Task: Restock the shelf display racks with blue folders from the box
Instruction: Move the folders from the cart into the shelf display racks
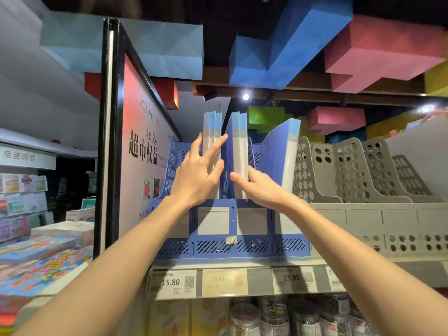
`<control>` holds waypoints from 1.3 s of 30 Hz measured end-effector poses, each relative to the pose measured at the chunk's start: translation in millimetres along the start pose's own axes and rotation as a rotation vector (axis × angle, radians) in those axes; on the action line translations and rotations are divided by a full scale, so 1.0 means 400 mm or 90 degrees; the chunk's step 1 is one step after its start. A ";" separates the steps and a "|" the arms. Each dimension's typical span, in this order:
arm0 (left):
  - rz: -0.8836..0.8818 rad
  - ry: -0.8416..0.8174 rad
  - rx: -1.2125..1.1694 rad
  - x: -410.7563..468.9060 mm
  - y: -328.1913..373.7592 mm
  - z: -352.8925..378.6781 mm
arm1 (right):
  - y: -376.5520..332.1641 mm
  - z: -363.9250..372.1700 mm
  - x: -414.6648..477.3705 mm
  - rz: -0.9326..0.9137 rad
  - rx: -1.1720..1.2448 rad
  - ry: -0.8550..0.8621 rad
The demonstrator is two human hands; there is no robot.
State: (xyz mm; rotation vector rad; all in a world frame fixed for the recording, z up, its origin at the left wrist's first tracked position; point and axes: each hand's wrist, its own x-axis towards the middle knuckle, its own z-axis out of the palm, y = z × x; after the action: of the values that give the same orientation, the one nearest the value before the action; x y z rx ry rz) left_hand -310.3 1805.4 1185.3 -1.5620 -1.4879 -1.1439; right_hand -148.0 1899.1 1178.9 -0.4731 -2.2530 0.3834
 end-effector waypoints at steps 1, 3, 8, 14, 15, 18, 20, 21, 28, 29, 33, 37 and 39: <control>0.001 0.000 -0.002 -0.001 -0.001 0.000 | -0.002 0.008 -0.004 0.003 -0.026 0.025; -0.004 -0.002 -0.004 -0.002 -0.003 0.004 | -0.005 0.029 -0.013 0.007 -0.040 0.079; 0.003 0.001 -0.010 -0.002 -0.007 0.004 | -0.005 0.068 -0.037 -0.023 -0.006 0.210; -0.003 -0.018 -0.025 -0.008 0.004 -0.015 | -0.025 0.003 -0.064 -0.043 0.027 0.218; -0.013 -0.024 -0.021 -0.011 0.008 -0.022 | -0.031 -0.007 -0.069 -0.037 0.024 0.218; -0.029 -0.035 0.033 -0.032 0.026 -0.045 | -0.044 -0.017 -0.091 -0.024 0.009 0.205; -0.018 -0.012 0.054 -0.053 0.035 -0.060 | -0.045 -0.026 -0.100 0.003 0.025 0.213; -0.019 0.010 0.050 -0.067 0.042 -0.068 | -0.045 -0.031 -0.106 0.011 0.039 0.224; -0.090 0.113 -0.026 -0.130 0.089 -0.096 | -0.048 0.000 -0.174 0.011 0.135 0.398; -0.090 0.115 -0.032 -0.133 0.094 -0.099 | -0.049 0.007 -0.184 0.009 0.156 0.411; -0.075 0.048 -0.038 -0.145 0.107 -0.119 | -0.069 0.024 -0.225 0.009 0.207 0.393; -0.066 0.040 -0.077 -0.185 0.115 -0.164 | -0.127 0.023 -0.263 -0.014 0.200 0.373; -0.076 0.053 -0.116 -0.211 0.122 -0.203 | -0.178 0.031 -0.281 -0.033 0.205 0.360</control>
State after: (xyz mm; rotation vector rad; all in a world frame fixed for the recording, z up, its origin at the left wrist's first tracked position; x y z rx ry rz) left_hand -269.6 1693.1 1142.9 -1.5415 -1.4727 -1.4312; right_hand -102.6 1784.0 1128.2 -0.3033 -1.6167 0.5032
